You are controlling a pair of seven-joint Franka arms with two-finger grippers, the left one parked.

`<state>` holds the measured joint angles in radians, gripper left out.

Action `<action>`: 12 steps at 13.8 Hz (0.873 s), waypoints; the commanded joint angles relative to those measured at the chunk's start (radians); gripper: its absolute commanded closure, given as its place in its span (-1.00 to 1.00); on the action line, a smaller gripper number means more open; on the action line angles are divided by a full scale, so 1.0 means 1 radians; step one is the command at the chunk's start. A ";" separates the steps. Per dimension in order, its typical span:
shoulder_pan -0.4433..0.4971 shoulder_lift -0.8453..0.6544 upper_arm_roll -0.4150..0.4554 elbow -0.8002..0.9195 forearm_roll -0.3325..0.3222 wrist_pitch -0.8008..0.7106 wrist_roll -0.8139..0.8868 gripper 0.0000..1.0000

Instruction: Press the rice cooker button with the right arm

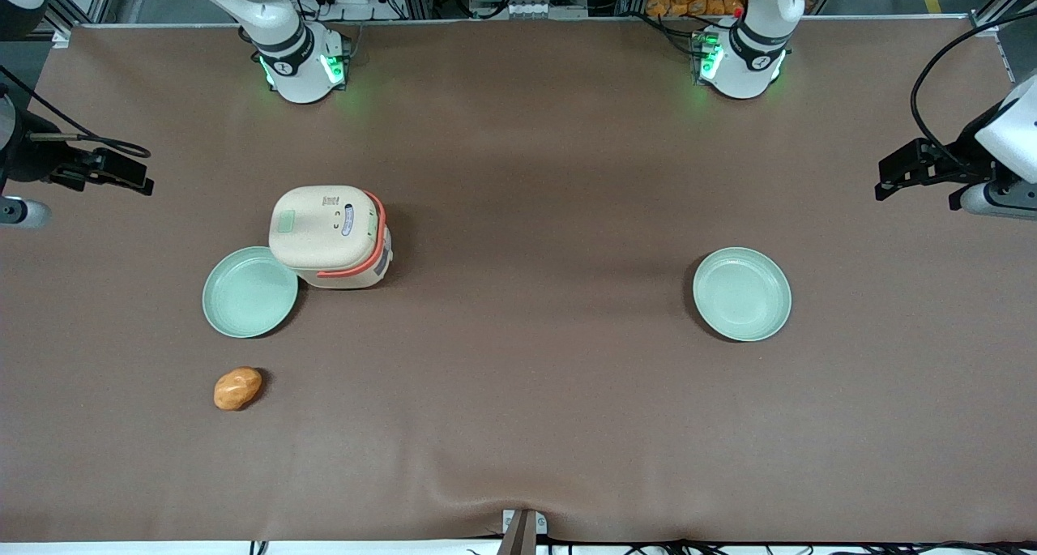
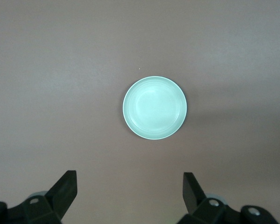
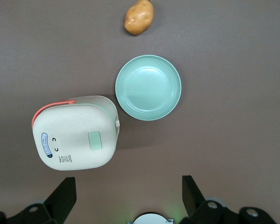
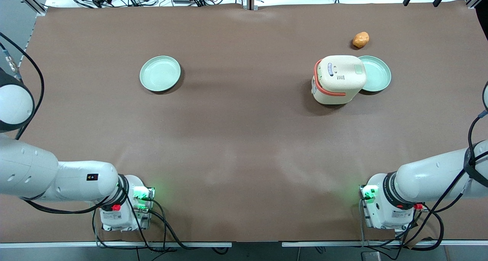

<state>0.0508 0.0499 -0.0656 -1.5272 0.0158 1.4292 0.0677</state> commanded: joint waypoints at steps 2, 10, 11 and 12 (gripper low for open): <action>-0.008 -0.021 0.007 0.006 -0.007 -0.010 -0.012 -1.00; -0.006 -0.018 0.007 0.006 0.007 -0.007 -0.012 -1.00; -0.006 -0.019 0.007 0.006 0.009 -0.007 -0.013 -1.00; -0.006 -0.019 0.009 0.006 0.009 -0.009 -0.013 -1.00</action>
<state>0.0508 0.0417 -0.0636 -1.5257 0.0167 1.4292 0.0672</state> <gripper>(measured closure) 0.000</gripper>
